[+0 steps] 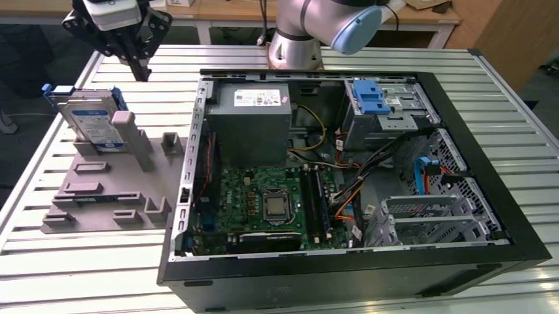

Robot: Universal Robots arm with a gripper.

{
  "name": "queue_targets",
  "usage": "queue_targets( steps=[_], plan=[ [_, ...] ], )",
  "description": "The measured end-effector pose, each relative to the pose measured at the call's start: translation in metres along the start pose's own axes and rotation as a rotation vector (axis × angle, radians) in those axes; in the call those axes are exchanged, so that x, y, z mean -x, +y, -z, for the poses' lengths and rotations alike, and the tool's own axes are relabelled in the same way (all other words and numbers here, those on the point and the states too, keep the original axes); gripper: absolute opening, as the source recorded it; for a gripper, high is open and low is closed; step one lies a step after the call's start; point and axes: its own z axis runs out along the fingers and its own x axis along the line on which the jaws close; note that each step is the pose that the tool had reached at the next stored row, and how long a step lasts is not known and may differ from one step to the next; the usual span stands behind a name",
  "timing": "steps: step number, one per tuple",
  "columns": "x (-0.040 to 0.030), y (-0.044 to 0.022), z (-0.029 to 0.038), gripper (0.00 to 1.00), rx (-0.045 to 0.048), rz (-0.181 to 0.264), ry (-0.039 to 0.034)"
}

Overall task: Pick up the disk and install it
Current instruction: 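Reach for the disk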

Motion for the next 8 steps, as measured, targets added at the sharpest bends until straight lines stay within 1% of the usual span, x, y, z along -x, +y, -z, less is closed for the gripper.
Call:
queue_targets(
  steps=[8],
  plan=[
    [-0.0082,0.0026,0.0,0.11,0.0,0.0,0.0]
  ],
)
